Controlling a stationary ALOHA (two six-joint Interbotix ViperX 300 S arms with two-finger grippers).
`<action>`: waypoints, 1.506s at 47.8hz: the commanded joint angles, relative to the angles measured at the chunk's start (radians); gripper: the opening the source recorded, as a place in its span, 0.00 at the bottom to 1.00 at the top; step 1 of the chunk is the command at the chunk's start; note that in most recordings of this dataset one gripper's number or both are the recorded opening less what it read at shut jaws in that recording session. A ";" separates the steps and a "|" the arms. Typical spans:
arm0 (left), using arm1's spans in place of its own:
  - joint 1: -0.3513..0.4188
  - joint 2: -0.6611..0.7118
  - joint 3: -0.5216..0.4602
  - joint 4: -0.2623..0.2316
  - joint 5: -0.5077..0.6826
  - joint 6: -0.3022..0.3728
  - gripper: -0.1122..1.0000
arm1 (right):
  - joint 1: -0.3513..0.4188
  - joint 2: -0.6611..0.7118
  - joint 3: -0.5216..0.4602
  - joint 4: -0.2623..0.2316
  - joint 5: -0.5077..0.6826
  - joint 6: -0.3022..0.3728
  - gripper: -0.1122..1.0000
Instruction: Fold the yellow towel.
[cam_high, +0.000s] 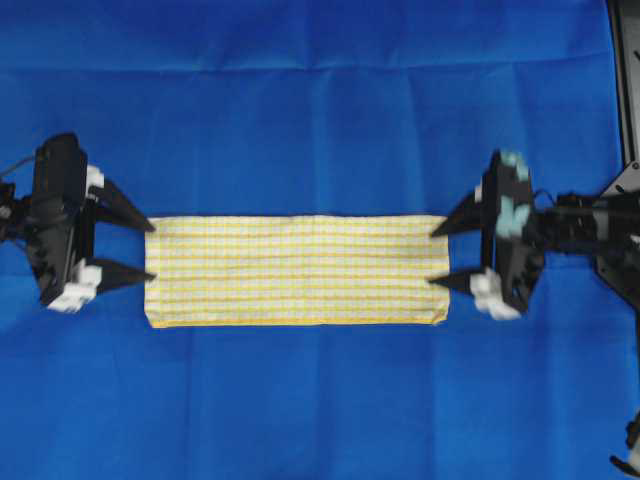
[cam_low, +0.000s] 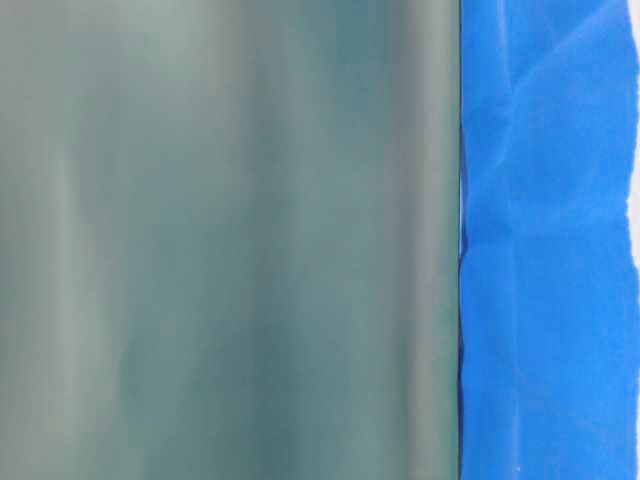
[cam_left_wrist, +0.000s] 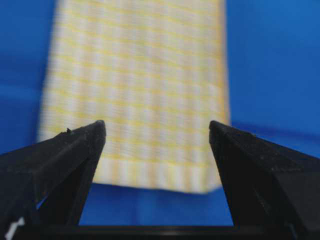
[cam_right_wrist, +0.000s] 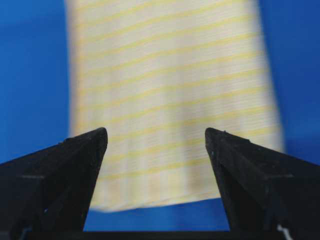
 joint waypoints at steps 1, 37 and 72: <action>0.057 0.012 -0.028 0.005 -0.005 0.011 0.80 | -0.066 -0.005 -0.014 -0.012 0.014 -0.017 0.81; 0.146 0.278 -0.089 0.003 0.034 0.132 0.63 | -0.178 0.179 -0.080 -0.018 0.144 -0.074 0.76; 0.140 0.181 -0.170 0.003 0.288 0.124 0.13 | -0.181 0.067 -0.094 -0.018 0.195 -0.066 0.13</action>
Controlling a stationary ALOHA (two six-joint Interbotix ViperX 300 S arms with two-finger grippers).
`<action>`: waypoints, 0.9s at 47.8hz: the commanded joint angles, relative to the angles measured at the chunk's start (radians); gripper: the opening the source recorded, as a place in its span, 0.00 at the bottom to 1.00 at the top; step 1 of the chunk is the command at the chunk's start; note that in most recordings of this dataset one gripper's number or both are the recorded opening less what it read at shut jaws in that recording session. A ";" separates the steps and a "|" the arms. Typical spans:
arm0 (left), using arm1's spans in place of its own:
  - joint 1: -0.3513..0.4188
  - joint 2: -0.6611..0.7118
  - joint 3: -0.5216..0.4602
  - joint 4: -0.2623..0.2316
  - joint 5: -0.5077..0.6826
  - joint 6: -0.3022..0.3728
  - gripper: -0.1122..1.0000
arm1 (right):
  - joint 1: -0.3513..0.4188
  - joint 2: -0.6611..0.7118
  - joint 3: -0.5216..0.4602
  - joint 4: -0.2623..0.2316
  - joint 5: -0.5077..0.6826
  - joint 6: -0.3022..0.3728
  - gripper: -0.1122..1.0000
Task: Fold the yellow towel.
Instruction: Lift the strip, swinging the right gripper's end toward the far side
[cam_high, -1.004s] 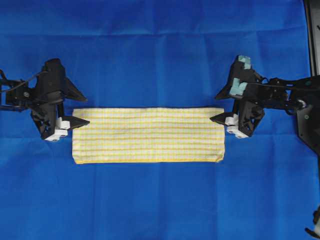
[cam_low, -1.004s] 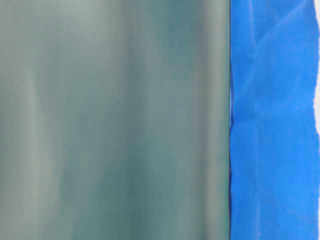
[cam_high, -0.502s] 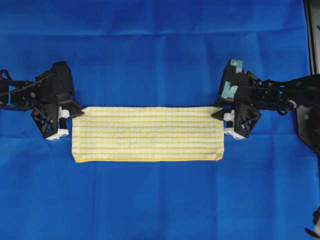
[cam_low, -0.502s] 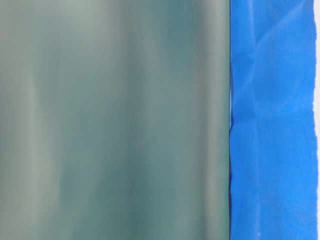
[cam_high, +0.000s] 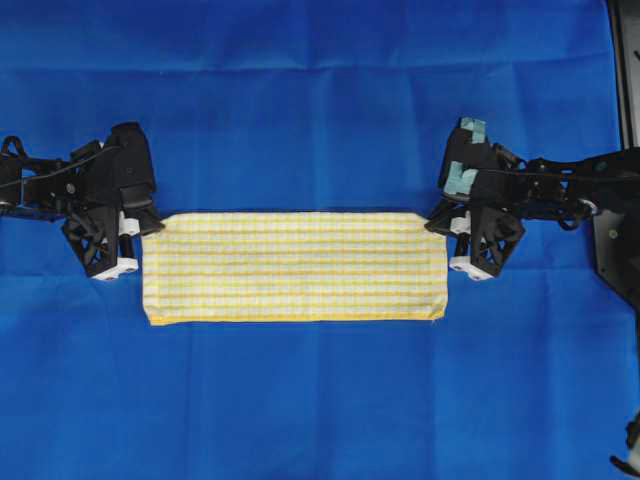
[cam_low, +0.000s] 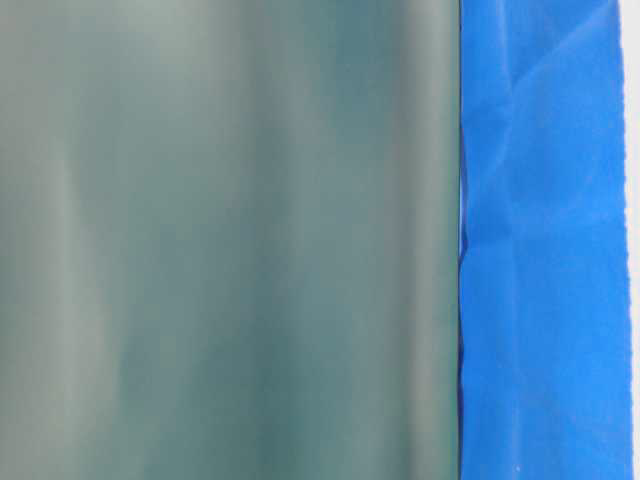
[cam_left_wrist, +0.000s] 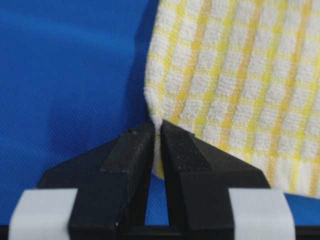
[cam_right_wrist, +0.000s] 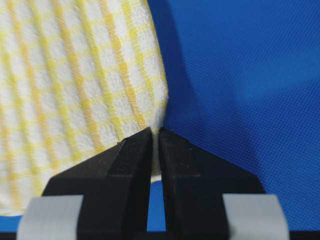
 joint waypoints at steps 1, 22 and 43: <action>-0.005 -0.072 -0.051 0.002 0.071 -0.002 0.13 | 0.000 -0.071 -0.021 -0.002 0.026 0.002 0.13; -0.015 -0.328 -0.133 0.002 0.233 0.000 0.13 | -0.002 -0.322 -0.041 -0.015 0.118 -0.008 0.13; -0.071 -0.336 -0.124 -0.003 0.175 -0.035 0.13 | -0.087 -0.256 -0.074 -0.041 0.063 -0.008 0.13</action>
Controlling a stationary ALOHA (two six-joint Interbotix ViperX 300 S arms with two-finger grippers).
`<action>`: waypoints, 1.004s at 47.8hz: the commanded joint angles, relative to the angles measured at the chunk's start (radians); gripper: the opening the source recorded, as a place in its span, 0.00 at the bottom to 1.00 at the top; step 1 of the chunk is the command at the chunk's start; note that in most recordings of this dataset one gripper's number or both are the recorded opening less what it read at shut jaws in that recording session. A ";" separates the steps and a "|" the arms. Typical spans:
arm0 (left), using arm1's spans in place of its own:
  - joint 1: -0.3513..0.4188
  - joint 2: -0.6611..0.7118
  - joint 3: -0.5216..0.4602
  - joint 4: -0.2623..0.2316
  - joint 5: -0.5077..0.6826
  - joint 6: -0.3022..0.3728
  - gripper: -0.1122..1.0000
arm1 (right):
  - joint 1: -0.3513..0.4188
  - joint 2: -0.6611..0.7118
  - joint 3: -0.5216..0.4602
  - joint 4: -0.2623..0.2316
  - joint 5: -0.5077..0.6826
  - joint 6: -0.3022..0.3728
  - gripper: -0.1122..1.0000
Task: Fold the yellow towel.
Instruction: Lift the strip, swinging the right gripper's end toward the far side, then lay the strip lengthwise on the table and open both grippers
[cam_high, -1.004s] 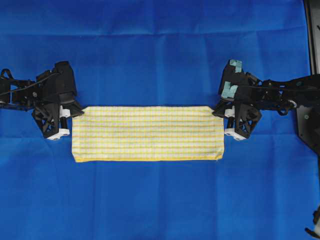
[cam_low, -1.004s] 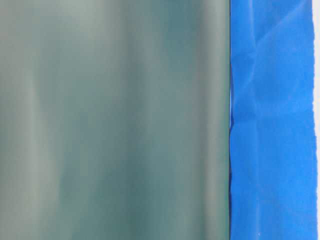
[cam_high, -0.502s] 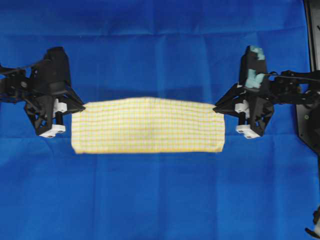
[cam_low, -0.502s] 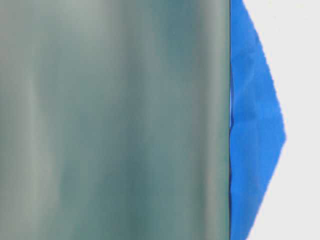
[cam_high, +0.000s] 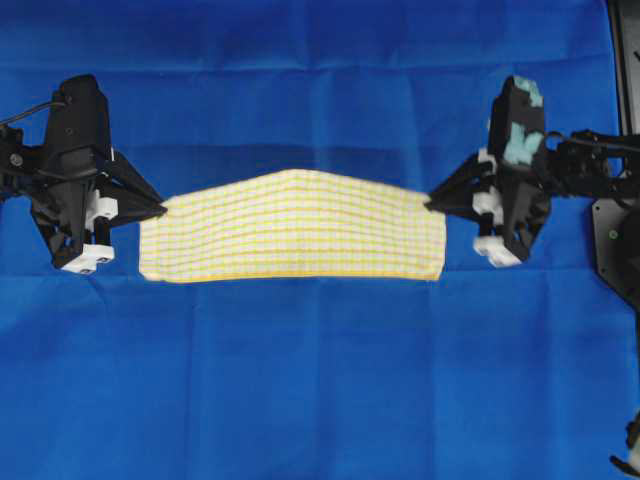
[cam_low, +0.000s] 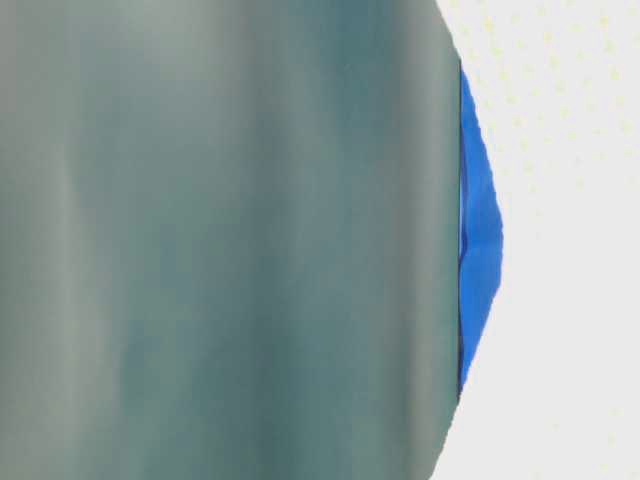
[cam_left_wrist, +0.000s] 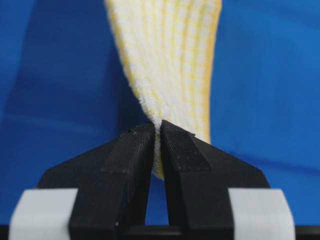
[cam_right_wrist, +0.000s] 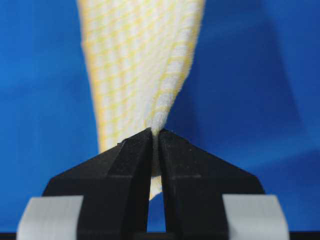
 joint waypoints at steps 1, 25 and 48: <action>-0.041 0.005 -0.011 -0.003 -0.049 -0.012 0.13 | -0.043 0.020 -0.035 -0.014 -0.025 -0.002 0.13; -0.276 0.207 -0.083 -0.003 -0.318 -0.061 0.13 | -0.324 0.201 -0.195 -0.117 -0.057 -0.005 0.13; -0.328 0.463 -0.324 0.002 -0.377 -0.043 0.13 | -0.390 0.331 -0.356 -0.183 -0.075 -0.005 0.13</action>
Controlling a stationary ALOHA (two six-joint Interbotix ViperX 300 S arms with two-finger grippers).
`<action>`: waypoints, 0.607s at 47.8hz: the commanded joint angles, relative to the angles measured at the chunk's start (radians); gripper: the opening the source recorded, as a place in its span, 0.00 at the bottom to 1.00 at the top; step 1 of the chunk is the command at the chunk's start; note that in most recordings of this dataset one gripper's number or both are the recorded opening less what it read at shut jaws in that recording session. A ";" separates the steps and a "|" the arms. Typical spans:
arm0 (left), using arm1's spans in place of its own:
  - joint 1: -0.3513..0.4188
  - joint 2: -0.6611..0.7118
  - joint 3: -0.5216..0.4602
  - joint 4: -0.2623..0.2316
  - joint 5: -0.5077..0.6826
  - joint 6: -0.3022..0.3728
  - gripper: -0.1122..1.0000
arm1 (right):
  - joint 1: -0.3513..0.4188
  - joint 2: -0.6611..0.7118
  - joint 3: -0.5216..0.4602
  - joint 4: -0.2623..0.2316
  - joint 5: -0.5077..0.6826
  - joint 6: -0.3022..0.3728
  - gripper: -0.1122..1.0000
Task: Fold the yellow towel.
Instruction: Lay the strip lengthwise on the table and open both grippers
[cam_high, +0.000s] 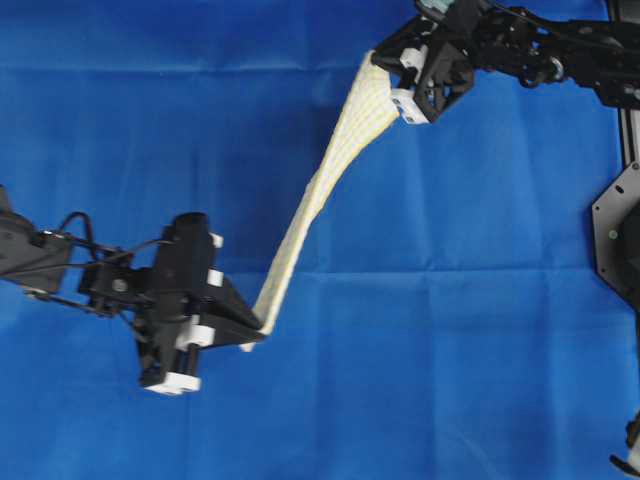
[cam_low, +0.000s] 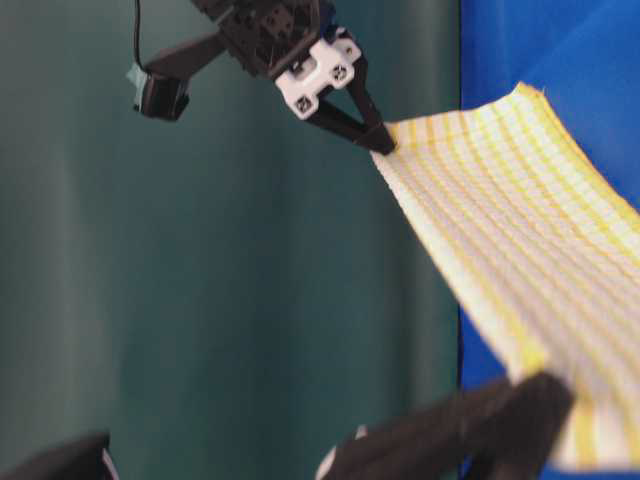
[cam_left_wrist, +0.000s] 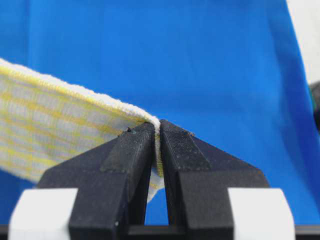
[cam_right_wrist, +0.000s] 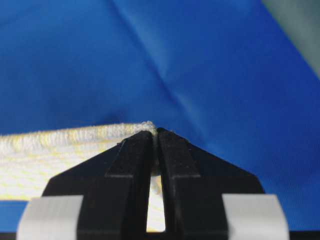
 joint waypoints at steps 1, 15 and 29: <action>-0.028 0.043 -0.084 0.008 -0.012 0.012 0.13 | -0.032 0.002 -0.041 -0.014 -0.014 -0.002 0.13; -0.028 0.187 -0.276 0.008 -0.005 0.153 0.13 | -0.049 0.017 -0.066 -0.041 -0.014 -0.003 0.13; -0.012 0.230 -0.348 0.009 -0.006 0.187 0.13 | -0.067 -0.006 -0.043 -0.040 -0.014 -0.006 0.13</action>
